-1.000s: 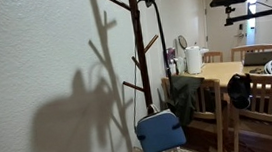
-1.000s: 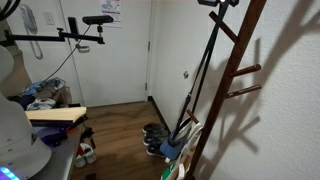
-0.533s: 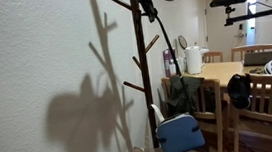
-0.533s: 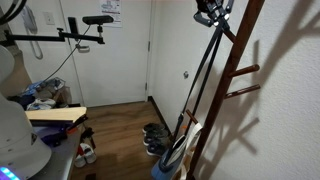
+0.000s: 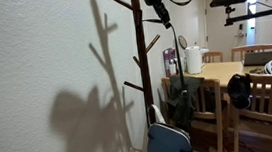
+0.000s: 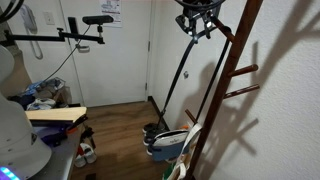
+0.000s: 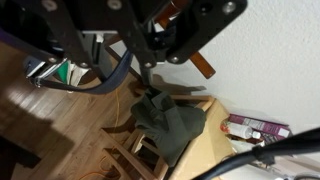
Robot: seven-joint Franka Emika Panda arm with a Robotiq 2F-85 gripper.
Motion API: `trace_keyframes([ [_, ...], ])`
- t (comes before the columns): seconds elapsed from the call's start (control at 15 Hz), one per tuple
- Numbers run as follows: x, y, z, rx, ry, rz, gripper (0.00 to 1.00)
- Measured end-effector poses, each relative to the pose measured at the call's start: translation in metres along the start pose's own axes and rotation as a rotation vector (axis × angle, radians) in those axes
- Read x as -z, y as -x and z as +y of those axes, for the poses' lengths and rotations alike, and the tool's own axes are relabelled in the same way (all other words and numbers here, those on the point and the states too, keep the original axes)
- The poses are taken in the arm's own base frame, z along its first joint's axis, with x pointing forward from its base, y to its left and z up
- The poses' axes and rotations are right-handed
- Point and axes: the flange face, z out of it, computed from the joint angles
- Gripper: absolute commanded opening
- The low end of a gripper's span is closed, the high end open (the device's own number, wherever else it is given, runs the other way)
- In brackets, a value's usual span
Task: Move the blue bag from the right to the left hook
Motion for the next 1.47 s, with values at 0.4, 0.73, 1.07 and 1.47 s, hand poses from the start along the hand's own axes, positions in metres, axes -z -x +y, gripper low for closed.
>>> trace_keyframes([
  [0.4, 0.018, 0.025, -0.01, -0.009, -0.04, -0.055, 1.0],
  [0.73, 0.019, 0.022, -0.031, 0.152, -0.216, -0.003, 1.0],
  [1.07, 0.021, 0.03, -0.067, 0.211, -0.32, -0.122, 1.0],
  [1.47, 0.001, 0.016, -0.076, -0.015, -0.291, -0.104, 1.0],
])
